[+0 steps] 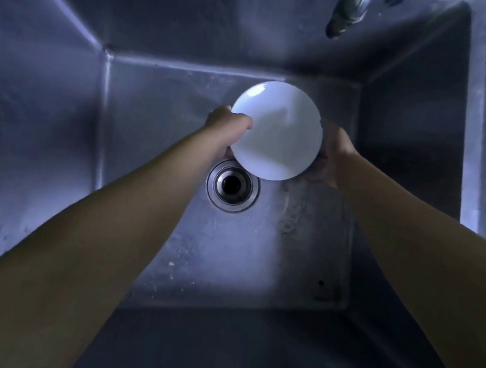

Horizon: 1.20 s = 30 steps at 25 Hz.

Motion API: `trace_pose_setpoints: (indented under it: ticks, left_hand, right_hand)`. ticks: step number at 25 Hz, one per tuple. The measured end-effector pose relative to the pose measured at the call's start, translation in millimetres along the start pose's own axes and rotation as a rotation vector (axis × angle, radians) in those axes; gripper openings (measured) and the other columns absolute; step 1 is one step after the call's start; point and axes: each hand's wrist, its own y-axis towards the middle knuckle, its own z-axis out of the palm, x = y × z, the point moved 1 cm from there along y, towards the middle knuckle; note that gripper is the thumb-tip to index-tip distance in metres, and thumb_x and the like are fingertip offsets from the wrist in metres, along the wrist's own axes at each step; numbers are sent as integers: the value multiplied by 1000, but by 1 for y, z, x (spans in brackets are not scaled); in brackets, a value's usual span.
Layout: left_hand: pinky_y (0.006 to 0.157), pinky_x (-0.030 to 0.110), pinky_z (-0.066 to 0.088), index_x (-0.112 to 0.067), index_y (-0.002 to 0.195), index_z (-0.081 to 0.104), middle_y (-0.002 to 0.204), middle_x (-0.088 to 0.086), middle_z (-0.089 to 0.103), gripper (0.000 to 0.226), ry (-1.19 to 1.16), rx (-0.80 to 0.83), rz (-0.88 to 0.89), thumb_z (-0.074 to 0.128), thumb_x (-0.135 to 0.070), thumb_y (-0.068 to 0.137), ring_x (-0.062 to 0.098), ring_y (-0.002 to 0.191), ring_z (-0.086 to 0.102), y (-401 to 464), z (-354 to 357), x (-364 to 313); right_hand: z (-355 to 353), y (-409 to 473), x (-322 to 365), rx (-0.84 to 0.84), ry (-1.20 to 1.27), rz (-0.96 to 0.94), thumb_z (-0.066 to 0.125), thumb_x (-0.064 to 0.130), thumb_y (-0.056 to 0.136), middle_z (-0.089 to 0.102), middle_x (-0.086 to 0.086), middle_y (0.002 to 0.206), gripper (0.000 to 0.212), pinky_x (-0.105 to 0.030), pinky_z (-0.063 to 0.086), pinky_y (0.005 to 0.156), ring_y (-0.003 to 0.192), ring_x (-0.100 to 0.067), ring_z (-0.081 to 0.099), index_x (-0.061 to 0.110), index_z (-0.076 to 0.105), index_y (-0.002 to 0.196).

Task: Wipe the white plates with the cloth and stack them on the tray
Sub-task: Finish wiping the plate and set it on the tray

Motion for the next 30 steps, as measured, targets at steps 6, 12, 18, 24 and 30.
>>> trace_pose_setpoints:
  ticks: [6, 12, 18, 24, 30]
  left_hand:
    - [57, 49, 62, -10, 122, 59, 128, 15, 58, 71, -131, 10, -73, 61, -27, 54, 38, 97, 67, 7, 2, -1]
    - [83, 55, 61, -18, 105, 58, 117, 8, 62, 47, -215, -6, -29, 58, -25, 59, 29, 94, 66, -28, 9, 3]
    - [90, 53, 56, -30, 104, 61, 94, -14, 66, 37, -448, -98, 163, 59, -12, 71, 19, 90, 68, -102, 6, 21]
    - [93, 51, 58, -37, 92, 77, 97, -7, 75, 33, -454, -138, 372, 64, -7, 85, 16, 91, 72, -214, -14, 35]
    - [91, 14, 48, -13, 108, 75, 120, 4, 68, 15, -58, -141, 761, 69, -8, 95, 3, 105, 64, -348, -39, 20]
  right_hand:
    - [11, -2, 2, -67, 46, -10, 58, 57, 84, 73, -8, 111, 49, -57, 56, 81, 97, -34, 69, 24, 66, 120]
    - [1, -22, -11, -131, 143, -146, 57, 51, 87, 73, -4, 112, 47, -52, 59, 77, 99, -31, 70, 24, 66, 124]
    - [-27, -106, -45, -204, 271, -413, 57, 46, 87, 75, 1, 104, 33, -35, 48, 85, 93, -15, 68, 22, 75, 103]
    - [-55, -232, -91, -153, 360, -602, 52, 46, 92, 68, 11, 126, 39, -38, 37, 105, 120, -6, 61, 32, 65, 126]
    - [-91, -316, -115, 69, 473, -673, 42, 40, 102, 71, 2, 124, 33, -47, 32, 114, 119, -13, 64, 25, 68, 116]
